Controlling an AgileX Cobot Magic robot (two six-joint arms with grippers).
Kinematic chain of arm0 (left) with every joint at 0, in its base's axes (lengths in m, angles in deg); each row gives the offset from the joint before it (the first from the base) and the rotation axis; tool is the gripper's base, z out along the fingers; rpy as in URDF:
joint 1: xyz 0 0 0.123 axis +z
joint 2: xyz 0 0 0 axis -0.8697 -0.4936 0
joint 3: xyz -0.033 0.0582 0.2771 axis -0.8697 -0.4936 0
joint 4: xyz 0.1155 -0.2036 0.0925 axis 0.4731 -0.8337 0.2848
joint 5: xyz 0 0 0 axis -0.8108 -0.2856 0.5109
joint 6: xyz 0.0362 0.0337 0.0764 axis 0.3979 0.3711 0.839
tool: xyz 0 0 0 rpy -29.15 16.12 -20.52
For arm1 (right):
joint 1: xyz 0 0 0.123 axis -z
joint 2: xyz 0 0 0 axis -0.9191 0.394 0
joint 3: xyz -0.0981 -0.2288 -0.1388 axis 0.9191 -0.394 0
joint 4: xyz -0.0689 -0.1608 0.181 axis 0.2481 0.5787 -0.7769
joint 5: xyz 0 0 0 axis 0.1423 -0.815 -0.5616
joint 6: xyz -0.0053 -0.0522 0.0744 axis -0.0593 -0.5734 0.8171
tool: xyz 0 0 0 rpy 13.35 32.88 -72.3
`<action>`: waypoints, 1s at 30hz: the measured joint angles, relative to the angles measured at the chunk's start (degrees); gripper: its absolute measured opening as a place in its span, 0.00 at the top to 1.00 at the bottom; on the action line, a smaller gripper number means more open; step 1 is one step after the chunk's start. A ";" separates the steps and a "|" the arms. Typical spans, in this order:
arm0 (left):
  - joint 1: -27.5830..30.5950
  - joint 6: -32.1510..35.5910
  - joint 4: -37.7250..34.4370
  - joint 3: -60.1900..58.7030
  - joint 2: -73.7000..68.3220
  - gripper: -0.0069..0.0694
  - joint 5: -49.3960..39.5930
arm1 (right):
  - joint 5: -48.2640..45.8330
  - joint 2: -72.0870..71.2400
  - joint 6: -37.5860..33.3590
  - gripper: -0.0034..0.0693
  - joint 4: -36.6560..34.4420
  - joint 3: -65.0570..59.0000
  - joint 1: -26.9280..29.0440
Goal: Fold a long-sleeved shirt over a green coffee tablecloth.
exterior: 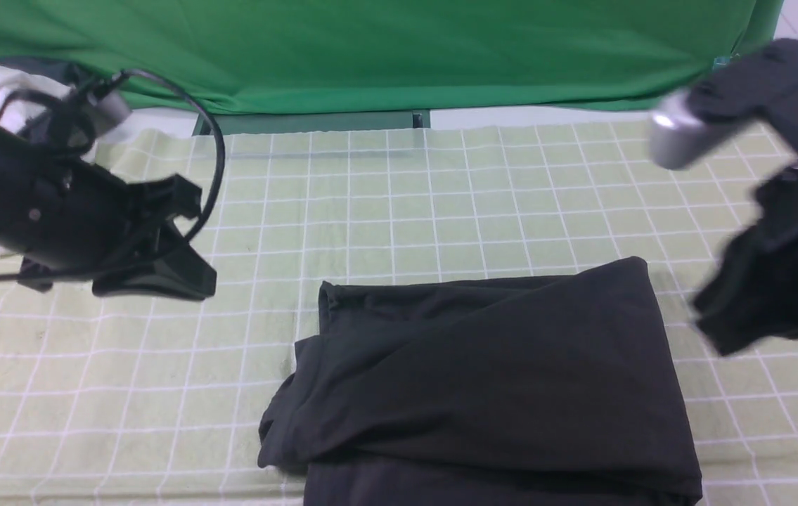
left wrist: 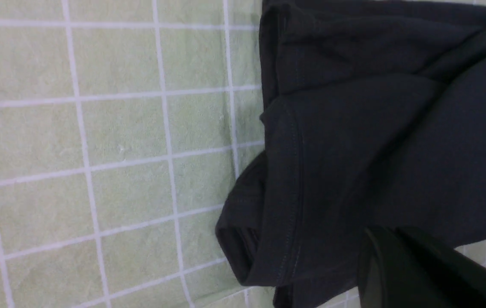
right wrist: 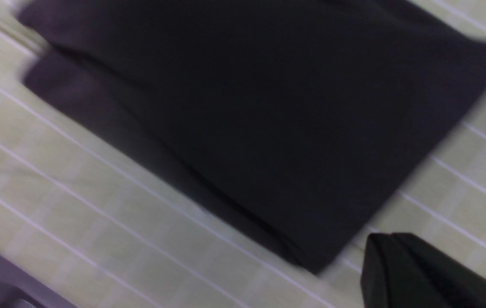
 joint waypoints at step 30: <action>0.00 1.99 6.23 -2.02 0.00 0.89 4.11 | 42.08 -59.29 0.20 0.93 2.59 -38.76 0.64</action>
